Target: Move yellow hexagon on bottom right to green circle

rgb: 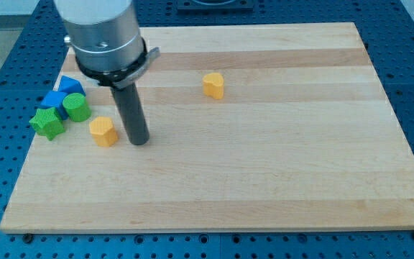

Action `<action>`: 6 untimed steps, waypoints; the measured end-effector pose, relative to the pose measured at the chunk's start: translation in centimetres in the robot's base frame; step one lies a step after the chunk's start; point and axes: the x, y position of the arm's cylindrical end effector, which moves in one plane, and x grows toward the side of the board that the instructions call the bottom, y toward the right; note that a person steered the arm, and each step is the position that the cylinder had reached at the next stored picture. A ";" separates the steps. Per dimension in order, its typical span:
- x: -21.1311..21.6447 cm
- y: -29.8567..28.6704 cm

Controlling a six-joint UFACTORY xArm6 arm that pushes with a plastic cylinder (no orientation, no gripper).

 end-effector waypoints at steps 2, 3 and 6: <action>-1.1 -4.0; 0.2 -4.0; -0.1 -7.9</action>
